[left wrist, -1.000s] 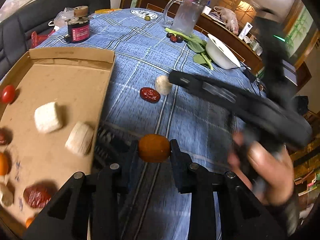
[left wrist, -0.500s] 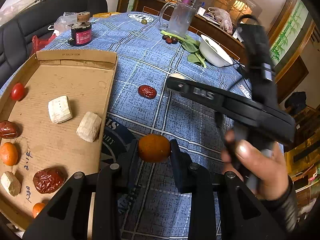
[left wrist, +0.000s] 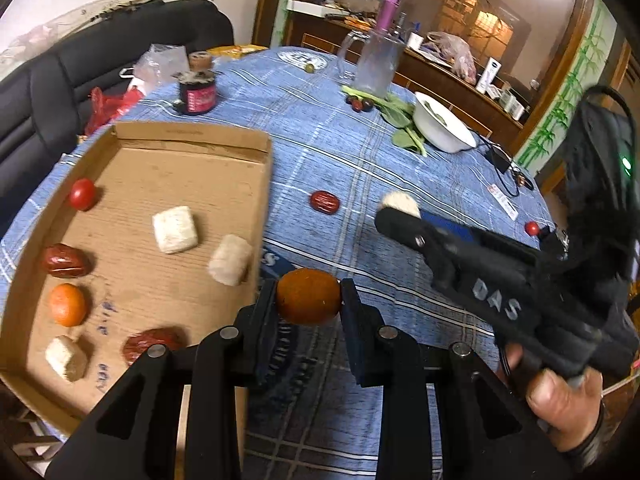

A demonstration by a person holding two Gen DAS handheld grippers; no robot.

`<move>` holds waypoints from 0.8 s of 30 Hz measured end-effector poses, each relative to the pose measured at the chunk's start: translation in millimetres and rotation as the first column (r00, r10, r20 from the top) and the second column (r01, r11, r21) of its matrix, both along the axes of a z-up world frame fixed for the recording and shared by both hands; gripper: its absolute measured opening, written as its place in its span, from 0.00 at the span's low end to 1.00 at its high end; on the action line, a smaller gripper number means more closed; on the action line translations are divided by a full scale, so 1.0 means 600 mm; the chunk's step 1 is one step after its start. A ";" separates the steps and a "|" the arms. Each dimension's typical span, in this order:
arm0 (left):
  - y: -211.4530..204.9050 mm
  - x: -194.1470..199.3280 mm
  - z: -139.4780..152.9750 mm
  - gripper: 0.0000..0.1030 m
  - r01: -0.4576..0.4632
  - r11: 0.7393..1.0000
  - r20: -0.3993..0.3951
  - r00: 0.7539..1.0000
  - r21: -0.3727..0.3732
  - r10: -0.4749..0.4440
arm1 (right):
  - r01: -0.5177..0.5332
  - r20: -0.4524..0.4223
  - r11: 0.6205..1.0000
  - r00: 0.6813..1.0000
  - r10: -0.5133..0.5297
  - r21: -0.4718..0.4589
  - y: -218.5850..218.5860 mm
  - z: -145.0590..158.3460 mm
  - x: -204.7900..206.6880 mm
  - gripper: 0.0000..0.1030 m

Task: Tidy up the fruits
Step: 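Carry the orange in the left tool and the rice-cake piece in the right tool over the tray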

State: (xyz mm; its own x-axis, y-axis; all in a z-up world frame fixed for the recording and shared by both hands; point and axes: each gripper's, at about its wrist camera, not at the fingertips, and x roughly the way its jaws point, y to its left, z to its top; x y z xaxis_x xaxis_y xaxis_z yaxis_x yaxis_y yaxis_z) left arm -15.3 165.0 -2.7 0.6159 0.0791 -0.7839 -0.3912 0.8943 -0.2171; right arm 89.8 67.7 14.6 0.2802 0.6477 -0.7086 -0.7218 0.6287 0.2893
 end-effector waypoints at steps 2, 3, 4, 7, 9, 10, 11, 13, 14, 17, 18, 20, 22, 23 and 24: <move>0.012 -0.007 0.001 0.27 -0.017 1.000 -0.001 1.000 0.007 0.017 | -0.013 0.005 1.000 1.000 0.013 -0.001 0.007 0.001 -0.013 0.30; 0.016 -0.009 0.001 0.27 -0.024 1.000 -0.001 1.000 0.009 0.024 | -0.020 0.005 1.000 1.000 0.020 0.000 0.011 0.002 -0.019 0.30; 0.021 -0.012 0.001 0.27 -0.032 0.999 -0.001 0.999 0.012 0.032 | -0.024 0.004 1.000 1.000 0.024 0.000 0.014 0.002 -0.025 0.30; 0.033 -0.020 0.002 0.27 -0.049 0.999 -0.001 0.999 0.019 0.049 | -0.039 0.004 0.999 0.999 0.039 -0.001 0.024 0.003 -0.037 0.30; 0.041 -0.026 0.003 0.27 -0.061 0.998 -0.001 0.998 0.026 0.061 | -0.047 0.004 0.999 0.999 0.047 -0.002 0.032 0.002 -0.044 0.30; 0.043 -0.029 0.003 0.27 -0.064 0.998 0.000 0.998 0.028 0.064 | -0.051 0.003 0.999 0.999 0.051 -0.002 0.035 0.002 -0.047 0.30; 0.048 -0.031 0.003 0.27 -0.070 0.997 0.000 0.998 0.032 0.070 | -0.054 0.002 0.999 0.999 0.054 -0.003 0.038 0.002 -0.050 0.30; 0.054 -0.037 0.004 0.27 -0.079 0.996 0.000 0.997 0.036 0.079 | -0.062 0.003 0.998 0.998 0.062 -0.004 0.043 0.003 -0.056 0.30; 0.057 -0.038 0.004 0.27 -0.082 0.996 0.000 0.997 0.035 0.082 | -0.064 0.003 0.998 0.998 0.064 -0.005 0.045 0.002 -0.058 0.30; 0.065 -0.042 0.004 0.27 -0.091 0.995 -0.001 0.996 0.036 0.091 | -0.074 0.004 0.997 0.997 0.074 -0.006 0.053 0.002 -0.065 0.30; 0.067 -0.043 0.003 0.27 -0.093 0.995 -0.002 0.996 0.036 0.093 | -0.079 0.003 0.997 0.997 0.079 -0.006 0.056 0.002 -0.068 0.30; 0.073 -0.043 0.003 0.27 -0.098 0.994 -0.005 0.995 0.037 0.098 | -0.085 0.004 0.996 0.996 0.085 -0.007 0.060 0.003 -0.070 0.30; 0.077 -0.044 0.002 0.27 -0.102 0.994 -0.007 0.995 0.037 0.103 | -0.092 0.004 0.996 0.996 0.092 -0.008 0.067 0.003 -0.073 0.30; 0.080 -0.044 0.002 0.27 -0.106 0.994 -0.008 0.994 0.039 0.106 | -0.096 0.003 0.995 0.995 0.096 -0.008 0.071 0.003 -0.075 0.30; 0.083 -0.043 0.002 0.27 -0.108 0.993 -0.010 0.994 0.041 0.108 | -0.099 0.004 0.995 0.995 0.099 -0.008 0.073 0.003 -0.076 0.30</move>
